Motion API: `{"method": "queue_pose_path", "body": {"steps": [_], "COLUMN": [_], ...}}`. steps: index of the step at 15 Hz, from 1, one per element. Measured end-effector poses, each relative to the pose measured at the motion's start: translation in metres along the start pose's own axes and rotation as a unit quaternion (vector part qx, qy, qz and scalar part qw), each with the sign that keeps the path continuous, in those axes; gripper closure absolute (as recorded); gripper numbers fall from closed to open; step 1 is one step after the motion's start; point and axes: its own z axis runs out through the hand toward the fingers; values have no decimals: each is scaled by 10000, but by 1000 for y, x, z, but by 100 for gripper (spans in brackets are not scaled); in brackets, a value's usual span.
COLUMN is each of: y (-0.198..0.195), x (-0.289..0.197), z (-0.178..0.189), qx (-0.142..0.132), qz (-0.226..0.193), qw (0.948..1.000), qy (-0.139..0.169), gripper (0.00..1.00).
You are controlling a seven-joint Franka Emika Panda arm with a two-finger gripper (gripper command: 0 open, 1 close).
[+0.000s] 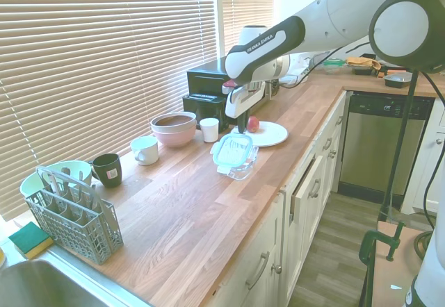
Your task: Cover the lid of the food container
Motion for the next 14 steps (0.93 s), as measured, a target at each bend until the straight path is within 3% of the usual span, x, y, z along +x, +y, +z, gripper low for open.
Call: {"method": "queue_pose_path", "body": {"steps": [14], "y": [17], "x": [-2], "z": [55], "qx": [38], "qz": [61], "qw": [9996], "qy": [-276], "gripper": [100]}}
